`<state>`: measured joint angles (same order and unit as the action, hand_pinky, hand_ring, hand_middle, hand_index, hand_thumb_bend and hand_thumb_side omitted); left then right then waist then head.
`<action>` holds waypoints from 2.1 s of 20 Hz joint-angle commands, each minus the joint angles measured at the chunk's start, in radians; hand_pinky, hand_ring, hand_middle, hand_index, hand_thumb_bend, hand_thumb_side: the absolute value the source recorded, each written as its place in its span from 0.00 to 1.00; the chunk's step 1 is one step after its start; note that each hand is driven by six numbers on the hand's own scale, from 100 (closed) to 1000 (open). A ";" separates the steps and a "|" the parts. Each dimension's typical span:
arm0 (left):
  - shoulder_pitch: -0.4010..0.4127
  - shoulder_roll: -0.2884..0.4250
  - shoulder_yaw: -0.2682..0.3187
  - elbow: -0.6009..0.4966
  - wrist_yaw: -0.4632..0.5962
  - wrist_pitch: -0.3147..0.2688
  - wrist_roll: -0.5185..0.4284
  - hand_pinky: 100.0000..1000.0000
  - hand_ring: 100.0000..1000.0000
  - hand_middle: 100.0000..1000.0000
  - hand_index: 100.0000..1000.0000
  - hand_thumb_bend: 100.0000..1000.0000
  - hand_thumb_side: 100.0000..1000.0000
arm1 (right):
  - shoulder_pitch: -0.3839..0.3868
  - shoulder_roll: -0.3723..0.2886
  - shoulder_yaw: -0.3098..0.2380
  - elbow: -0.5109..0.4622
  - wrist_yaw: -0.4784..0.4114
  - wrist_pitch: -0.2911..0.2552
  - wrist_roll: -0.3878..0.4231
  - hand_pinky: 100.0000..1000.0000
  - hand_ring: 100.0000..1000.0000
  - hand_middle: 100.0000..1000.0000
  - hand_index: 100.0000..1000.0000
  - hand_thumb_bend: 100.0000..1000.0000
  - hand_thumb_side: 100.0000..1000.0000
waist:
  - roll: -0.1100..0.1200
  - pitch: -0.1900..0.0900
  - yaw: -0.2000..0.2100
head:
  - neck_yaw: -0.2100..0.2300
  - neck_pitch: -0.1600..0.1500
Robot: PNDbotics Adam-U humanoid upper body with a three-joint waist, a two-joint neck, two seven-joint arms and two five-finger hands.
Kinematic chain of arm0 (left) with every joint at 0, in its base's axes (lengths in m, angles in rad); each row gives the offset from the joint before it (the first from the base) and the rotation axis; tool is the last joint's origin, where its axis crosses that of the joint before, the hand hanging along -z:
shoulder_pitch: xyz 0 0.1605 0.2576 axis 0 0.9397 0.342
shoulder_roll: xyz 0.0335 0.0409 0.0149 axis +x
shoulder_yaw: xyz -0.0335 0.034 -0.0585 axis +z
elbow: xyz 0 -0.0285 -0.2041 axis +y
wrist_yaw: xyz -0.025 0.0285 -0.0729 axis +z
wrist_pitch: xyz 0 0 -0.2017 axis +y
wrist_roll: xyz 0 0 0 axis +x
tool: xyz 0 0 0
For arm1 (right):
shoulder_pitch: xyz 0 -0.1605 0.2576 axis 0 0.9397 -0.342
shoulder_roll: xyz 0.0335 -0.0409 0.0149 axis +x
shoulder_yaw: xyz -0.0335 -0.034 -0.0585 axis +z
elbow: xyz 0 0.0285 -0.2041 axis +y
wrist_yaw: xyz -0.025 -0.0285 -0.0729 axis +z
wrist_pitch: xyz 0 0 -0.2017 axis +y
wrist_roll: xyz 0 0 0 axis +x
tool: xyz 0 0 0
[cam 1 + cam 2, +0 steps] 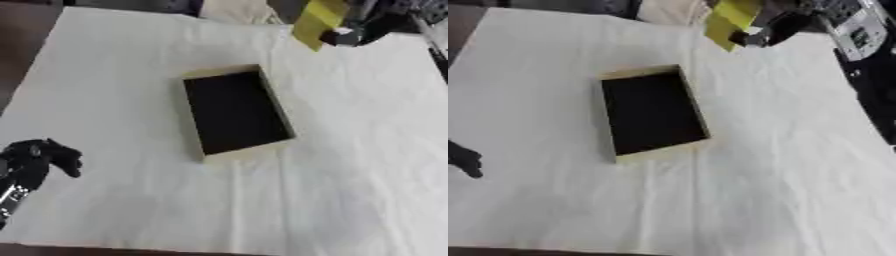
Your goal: Pick up objects on the table and place them in the box.
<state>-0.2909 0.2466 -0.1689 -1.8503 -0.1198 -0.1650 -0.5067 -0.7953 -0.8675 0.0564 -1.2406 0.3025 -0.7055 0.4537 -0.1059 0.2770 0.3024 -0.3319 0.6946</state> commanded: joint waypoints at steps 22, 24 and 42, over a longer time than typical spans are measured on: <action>-0.008 -0.005 0.002 -0.017 0.005 -0.008 -0.014 0.78 0.51 0.51 0.69 0.11 0.93 | -0.066 0.176 0.091 0.066 0.108 -0.087 0.190 0.67 0.41 0.68 0.78 0.18 0.44 | 0.015 -0.004 0.021 | -0.028 0.006; -0.009 -0.006 0.002 -0.017 0.004 -0.008 -0.014 0.78 0.51 0.51 0.69 0.11 0.93 | -0.065 0.186 0.092 0.077 0.116 -0.089 0.192 0.67 0.41 0.68 0.78 0.16 0.45 | 0.016 -0.001 0.021 | -0.029 0.007; -0.008 -0.011 0.006 -0.018 -0.002 -0.006 -0.007 0.78 0.51 0.51 0.69 0.11 0.94 | -0.044 0.256 0.112 0.134 0.178 -0.111 0.146 0.66 0.44 0.69 0.79 0.12 0.52 | 0.020 0.009 0.015 | -0.037 0.015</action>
<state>-0.2905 0.2297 -0.1688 -1.8505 -0.1187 -0.1695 -0.5183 -0.8255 -0.5960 0.1714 -1.1023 0.4735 -0.6831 0.4761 -0.0933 0.3026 0.3194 -0.3650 0.7033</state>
